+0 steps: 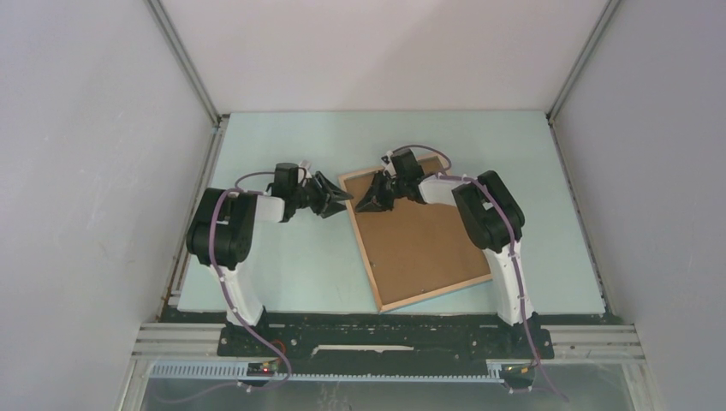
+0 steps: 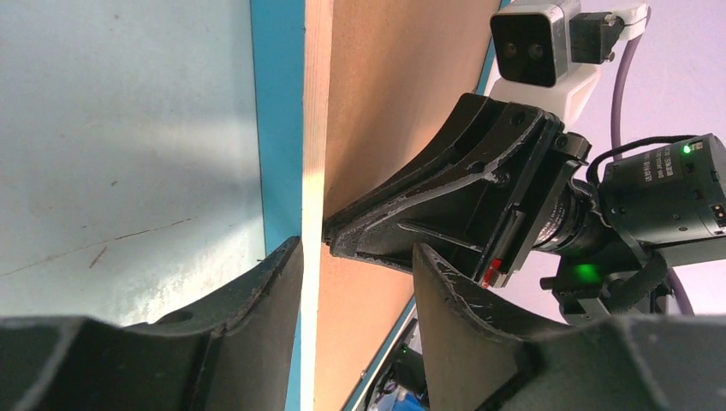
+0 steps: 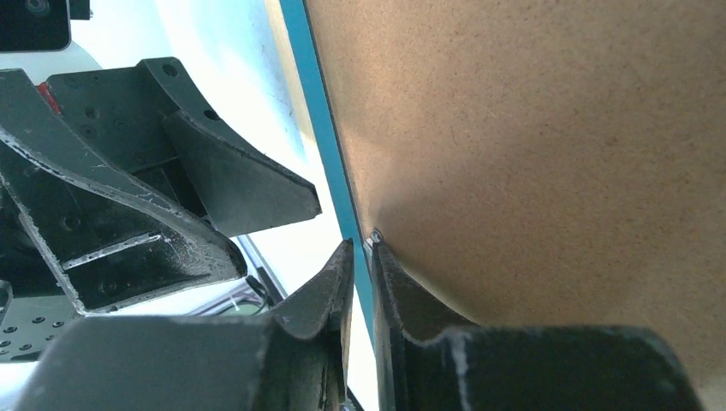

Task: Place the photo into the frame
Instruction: Install the photo frame at the center of the board.

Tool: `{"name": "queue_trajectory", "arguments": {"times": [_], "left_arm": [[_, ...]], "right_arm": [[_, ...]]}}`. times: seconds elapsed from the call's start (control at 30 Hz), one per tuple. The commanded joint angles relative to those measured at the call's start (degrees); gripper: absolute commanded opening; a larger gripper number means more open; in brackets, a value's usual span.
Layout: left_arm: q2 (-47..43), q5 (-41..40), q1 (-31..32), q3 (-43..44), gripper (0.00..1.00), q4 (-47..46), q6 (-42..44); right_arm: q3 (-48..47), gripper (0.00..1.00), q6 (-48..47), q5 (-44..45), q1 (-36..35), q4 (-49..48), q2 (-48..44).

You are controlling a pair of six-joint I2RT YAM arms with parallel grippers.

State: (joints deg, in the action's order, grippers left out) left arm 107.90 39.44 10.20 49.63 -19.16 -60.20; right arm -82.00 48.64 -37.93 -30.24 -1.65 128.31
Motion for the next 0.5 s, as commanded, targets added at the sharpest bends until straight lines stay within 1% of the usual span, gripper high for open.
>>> {"name": "queue_trajectory", "arguments": {"times": [0.0, 0.47], "left_arm": [[0.2, 1.5, -0.2, 0.9, 0.52, -2.2, -0.8], [-0.2, 1.8, -0.2, 0.6, 0.52, -2.7, -1.2]], "right_arm": [[0.6, 0.21, 3.9, -0.3, -3.3, -4.5, 1.8], [3.0, 0.22, 3.1, 2.7, -3.0, -1.0, -2.6]]}}
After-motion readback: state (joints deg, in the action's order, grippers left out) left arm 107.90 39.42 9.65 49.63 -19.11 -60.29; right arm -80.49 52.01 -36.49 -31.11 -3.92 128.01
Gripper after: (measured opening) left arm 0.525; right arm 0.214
